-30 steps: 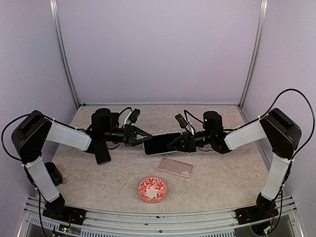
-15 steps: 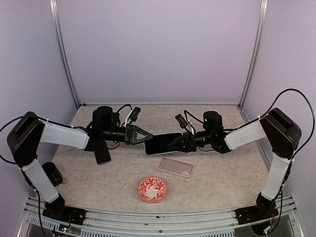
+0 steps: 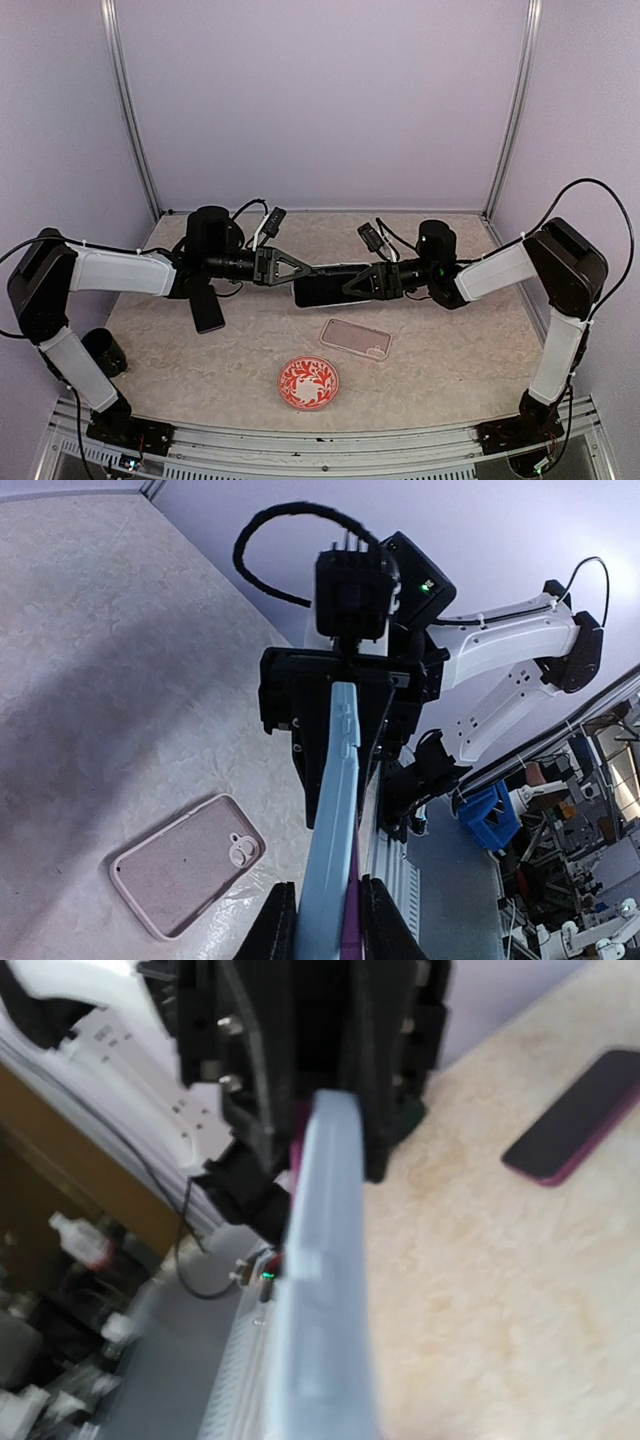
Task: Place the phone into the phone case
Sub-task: Press the phone against the phone case.
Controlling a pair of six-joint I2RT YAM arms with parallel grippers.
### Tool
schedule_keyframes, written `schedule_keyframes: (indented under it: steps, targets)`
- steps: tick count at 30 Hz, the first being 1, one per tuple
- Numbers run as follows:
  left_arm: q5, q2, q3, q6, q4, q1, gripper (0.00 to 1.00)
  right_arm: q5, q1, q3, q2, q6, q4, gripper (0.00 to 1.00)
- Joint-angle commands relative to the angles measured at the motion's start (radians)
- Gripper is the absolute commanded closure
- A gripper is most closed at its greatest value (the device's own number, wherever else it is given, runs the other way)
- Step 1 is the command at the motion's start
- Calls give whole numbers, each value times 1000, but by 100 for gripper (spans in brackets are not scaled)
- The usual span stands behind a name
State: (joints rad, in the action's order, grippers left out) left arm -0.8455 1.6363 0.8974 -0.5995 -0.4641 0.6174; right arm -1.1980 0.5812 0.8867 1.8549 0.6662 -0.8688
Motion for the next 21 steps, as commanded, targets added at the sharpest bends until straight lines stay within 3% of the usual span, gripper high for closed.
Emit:
schedule_keyframes:
  steps: [1,5,9,13,21]
  targets:
    - [54,0,0,7,77,-8,100,-75,-10,2,25,156,-286,100]
    - [44,1,-1,-7,63,-9,96,-78,-11,-6,56,250,-404,100]
    - [35,-5,-13,-29,37,-15,67,-75,-12,-5,50,248,-412,100]
    - [28,-20,-39,-76,-13,-34,39,-59,-14,-7,17,168,-317,100]
    - [9,-29,-99,-139,-102,-44,29,27,-15,-6,-68,-40,-76,100]
